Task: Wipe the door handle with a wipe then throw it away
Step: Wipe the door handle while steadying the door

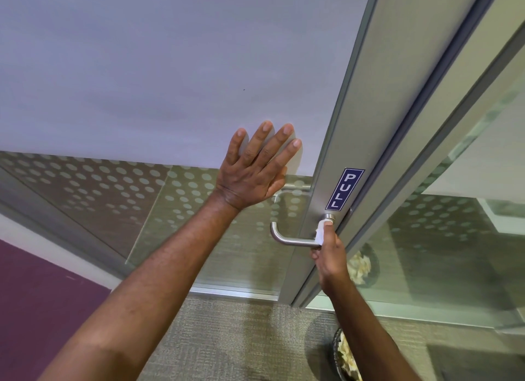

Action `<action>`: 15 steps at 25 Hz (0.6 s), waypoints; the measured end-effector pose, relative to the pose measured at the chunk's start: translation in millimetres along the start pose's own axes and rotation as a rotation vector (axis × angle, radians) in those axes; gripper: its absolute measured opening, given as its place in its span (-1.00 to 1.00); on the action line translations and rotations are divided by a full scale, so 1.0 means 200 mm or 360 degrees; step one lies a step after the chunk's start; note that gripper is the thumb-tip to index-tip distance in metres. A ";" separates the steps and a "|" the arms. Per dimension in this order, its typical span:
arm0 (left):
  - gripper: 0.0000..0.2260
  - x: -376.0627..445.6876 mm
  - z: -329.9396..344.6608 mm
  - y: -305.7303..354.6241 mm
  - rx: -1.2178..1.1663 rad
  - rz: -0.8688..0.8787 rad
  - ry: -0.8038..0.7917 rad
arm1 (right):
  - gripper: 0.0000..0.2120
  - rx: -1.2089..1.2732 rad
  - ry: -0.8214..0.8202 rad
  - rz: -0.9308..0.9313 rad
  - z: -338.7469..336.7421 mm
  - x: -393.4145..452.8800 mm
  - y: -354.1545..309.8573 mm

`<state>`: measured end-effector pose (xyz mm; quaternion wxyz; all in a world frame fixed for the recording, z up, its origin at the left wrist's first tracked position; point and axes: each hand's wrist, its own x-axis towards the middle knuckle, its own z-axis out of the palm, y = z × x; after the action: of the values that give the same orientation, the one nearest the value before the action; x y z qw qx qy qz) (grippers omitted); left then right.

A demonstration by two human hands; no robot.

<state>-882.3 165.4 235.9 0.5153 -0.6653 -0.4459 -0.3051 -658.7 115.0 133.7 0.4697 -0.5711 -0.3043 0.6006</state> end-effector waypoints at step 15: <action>-0.30 -0.01 0.01 0.00 -0.0001 -0.0006 -0.0031 | -0.78 0.0289 0.0522 0.0023 0.29 -0.21 0.02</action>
<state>-883.7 166.3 234.0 0.5102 -0.6675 -0.4521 -0.2997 -719.9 84.3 156.3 0.5582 -0.6188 -0.1640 0.5278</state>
